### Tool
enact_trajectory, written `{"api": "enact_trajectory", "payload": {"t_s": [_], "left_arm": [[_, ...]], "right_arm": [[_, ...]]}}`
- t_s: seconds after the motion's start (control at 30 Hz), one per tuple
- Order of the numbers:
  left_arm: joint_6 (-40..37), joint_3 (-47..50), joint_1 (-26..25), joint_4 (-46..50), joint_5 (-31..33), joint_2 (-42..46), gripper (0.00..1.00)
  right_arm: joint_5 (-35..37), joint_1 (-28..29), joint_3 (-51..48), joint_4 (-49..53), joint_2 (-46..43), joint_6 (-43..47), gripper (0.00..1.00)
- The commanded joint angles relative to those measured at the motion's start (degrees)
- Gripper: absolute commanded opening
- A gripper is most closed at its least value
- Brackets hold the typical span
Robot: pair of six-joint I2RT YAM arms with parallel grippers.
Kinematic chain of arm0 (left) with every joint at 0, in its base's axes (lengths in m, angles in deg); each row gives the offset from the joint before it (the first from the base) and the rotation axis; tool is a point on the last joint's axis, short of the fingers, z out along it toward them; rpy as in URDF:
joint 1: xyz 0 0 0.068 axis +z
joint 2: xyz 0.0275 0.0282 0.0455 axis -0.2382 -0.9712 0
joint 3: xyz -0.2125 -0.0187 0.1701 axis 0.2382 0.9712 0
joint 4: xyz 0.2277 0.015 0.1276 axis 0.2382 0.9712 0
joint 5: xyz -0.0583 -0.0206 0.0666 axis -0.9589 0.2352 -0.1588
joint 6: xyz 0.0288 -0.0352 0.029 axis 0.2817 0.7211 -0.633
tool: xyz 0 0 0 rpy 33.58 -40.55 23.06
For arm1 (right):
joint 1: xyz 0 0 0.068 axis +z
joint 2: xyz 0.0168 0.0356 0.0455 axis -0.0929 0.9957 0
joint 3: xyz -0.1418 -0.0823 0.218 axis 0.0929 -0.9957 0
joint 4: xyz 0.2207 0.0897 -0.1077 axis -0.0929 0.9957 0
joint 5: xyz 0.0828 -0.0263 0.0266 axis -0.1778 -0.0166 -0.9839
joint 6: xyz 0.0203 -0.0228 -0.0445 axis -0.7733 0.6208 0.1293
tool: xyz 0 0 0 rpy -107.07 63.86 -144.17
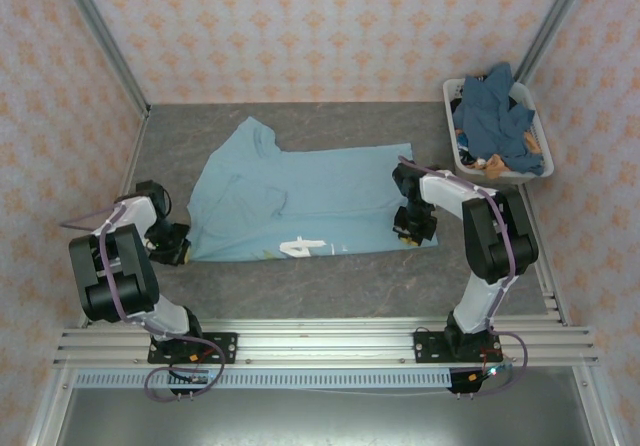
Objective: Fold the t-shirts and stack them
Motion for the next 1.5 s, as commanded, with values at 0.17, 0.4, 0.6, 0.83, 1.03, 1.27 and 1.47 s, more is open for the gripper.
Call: {"api": "enact_trajectory", "payload": {"t_s": [0.17,0.4,0.6,0.83,1.03,1.27,1.47], "left_arm": [[-2.1,-4.9,-2.8,5.9,7.6,6.6,0.44],[-4.3,-8.9,-12.8,4.9,3.2,5.1,0.40],[-9.7,-10.4,-13.7,4.3,3.4,-2.9,0.39],[-13.9,-12.3,-13.8,2.2,5.2,-9.7,0.34],[-14.9,-15.0,-13.8,2.6,8.2,-10.7,0.05],[-17.8,-20.1,-13.8,7.6,13.8,-12.3,0.00],[-20.0,-22.3,-13.8,8.8,13.1,-15.6,0.01]], "right_arm": [[3.1,-0.3,-0.2,5.2,-2.1,0.2,0.21],[1.2,0.1,1.4,4.4,-3.7,1.1,0.27],[-1.1,0.6,2.6,3.2,-1.3,1.2,0.29],[1.0,0.4,2.5,4.0,1.7,1.1,0.29],[2.9,0.3,2.1,4.6,2.7,0.6,0.29],[4.4,0.0,1.8,5.2,4.2,0.6,0.29],[3.3,0.0,2.1,4.7,3.8,0.7,0.29]]}}
